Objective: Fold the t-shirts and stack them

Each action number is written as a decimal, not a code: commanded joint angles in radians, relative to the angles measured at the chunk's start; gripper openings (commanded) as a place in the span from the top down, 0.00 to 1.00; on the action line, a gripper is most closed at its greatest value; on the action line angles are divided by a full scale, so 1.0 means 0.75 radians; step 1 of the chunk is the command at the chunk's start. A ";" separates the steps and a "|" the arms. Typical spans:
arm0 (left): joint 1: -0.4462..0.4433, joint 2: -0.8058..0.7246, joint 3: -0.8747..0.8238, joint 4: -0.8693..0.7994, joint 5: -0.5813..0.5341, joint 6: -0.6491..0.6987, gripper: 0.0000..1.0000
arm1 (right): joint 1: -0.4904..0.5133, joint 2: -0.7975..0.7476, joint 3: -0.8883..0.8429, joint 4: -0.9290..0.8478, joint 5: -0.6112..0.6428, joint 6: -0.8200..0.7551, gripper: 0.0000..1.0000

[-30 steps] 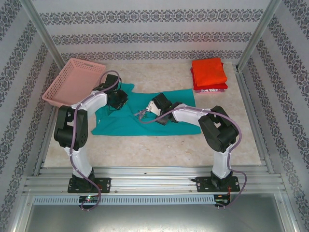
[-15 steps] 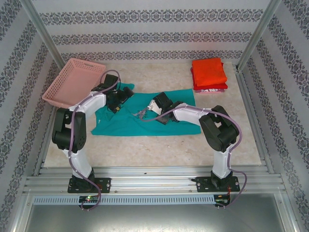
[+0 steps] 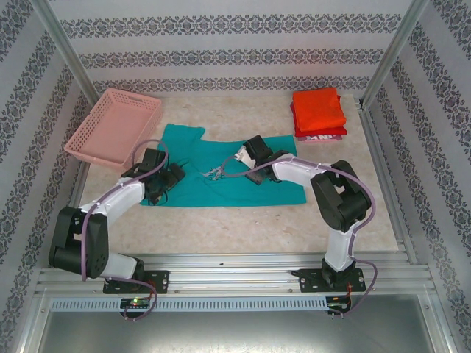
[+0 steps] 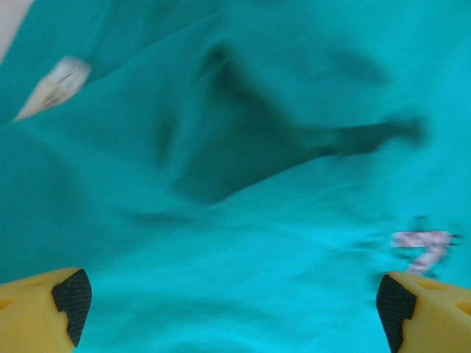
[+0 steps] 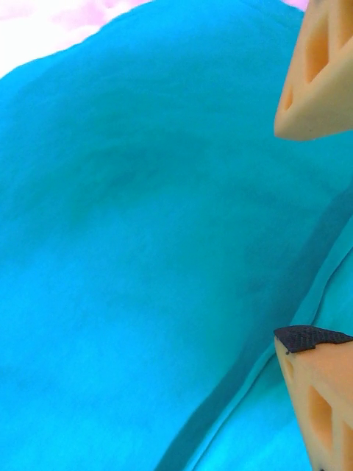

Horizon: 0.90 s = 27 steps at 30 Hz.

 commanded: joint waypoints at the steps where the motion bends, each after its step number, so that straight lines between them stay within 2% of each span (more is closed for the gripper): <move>1: 0.019 -0.089 -0.086 0.070 -0.054 -0.080 0.00 | -0.036 -0.045 -0.006 -0.036 0.065 0.061 0.33; 5: 0.048 -0.112 -0.170 0.097 -0.058 -0.111 0.00 | -0.050 -0.074 -0.007 -0.029 0.076 0.109 0.33; 10: 0.120 -0.094 -0.269 0.141 -0.004 -0.172 0.01 | -0.044 -0.125 0.008 -0.065 -0.039 0.300 0.33; 13: 0.150 -0.105 -0.328 0.138 0.020 -0.239 0.06 | -0.048 -0.159 0.002 -0.076 -0.173 0.486 0.33; 16: 0.168 -0.127 -0.377 0.142 0.061 -0.282 0.18 | -0.064 -0.152 0.015 -0.110 -0.339 0.699 0.34; 18: 0.168 -0.153 -0.379 0.099 0.069 -0.273 0.25 | -0.075 -0.131 0.026 -0.142 -0.463 0.811 0.34; 21: 0.168 -0.218 -0.359 -0.008 0.063 -0.230 0.29 | -0.095 -0.100 0.010 -0.164 -0.581 0.956 0.34; 27: 0.166 -0.410 -0.243 -0.213 -0.014 -0.084 0.28 | -0.126 -0.116 -0.125 -0.143 -0.596 1.087 0.37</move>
